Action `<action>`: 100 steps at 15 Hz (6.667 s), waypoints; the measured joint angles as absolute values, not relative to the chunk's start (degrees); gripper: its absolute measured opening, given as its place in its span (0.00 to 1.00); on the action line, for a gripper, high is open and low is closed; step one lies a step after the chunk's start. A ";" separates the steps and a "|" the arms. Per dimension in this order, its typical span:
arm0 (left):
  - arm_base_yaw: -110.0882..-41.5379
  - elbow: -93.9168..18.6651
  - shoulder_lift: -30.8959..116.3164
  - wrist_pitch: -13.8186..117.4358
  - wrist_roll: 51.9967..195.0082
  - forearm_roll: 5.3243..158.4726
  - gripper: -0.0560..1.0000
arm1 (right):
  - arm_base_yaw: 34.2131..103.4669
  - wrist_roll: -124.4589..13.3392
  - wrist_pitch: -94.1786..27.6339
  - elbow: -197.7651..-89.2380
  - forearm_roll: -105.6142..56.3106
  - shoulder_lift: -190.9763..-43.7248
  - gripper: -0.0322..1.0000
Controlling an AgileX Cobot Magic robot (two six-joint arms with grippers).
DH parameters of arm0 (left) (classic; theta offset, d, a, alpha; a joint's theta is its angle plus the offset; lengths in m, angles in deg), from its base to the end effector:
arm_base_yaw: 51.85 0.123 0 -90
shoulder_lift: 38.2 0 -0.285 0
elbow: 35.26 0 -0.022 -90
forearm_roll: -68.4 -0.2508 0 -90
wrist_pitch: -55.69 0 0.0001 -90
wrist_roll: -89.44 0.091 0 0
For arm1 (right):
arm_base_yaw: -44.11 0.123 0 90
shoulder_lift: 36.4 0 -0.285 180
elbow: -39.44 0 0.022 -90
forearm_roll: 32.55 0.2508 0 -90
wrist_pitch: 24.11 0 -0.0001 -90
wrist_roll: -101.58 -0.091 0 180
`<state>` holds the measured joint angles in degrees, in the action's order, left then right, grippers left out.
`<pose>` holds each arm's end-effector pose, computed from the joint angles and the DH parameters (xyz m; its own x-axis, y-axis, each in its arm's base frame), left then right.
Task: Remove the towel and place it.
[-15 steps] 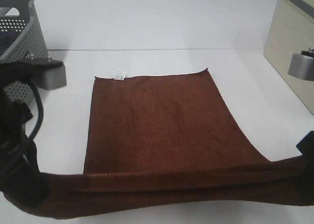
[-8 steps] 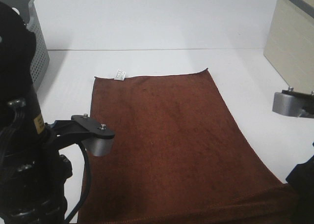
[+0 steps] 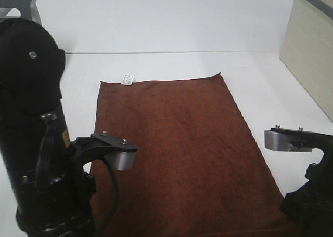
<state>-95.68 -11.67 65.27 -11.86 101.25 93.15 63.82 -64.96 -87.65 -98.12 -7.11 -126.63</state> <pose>0.1642 -0.2064 0.1847 -0.6853 0.6986 0.2059 0.5998 0.7017 -0.3844 0.1579 0.0938 0.1726 -0.9080 -0.3508 0.2289 -0.2487 0.8911 0.3795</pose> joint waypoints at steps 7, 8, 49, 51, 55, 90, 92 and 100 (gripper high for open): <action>-102.04 -19.17 73.80 -10.03 101.30 94.64 0.06 | 63.82 -61.06 -87.36 -98.12 -3.84 -129.21 0.09; -102.79 -19.23 73.97 -10.03 100.73 94.64 0.09 | 63.82 -61.06 -87.82 -98.12 -3.78 -129.21 0.14; -61.07 -64.49 104.17 4.47 99.99 94.81 0.99 | 50.24 -62.55 -90.11 -183.37 -6.36 -181.41 0.87; -61.07 -65.58 105.95 4.47 99.99 94.81 0.99 | 50.24 -62.55 -87.36 -183.55 -6.82 -182.95 0.87; -61.07 -65.98 108.01 4.47 99.99 94.64 0.99 | 50.24 -62.15 -81.63 -183.55 -9.80 -186.56 0.86; -64.17 -74.81 112.88 15.07 109.96 92.58 0.06 | 54.71 -64.10 -67.59 -184.12 -14.38 -191.38 0.04; -64.17 -77.39 112.88 17.76 110.53 92.58 0.06 | 54.71 -64.10 -63.07 -184.01 -15.30 -190.75 0.04; -64.28 -78.99 112.88 32.14 115.17 92.81 0.06 | 54.71 -63.75 -47.54 -184.01 -16.39 -188.17 0.04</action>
<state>-64.28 -78.99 112.88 32.14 115.17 92.81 54.71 -63.75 -47.54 -184.01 -16.39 -188.17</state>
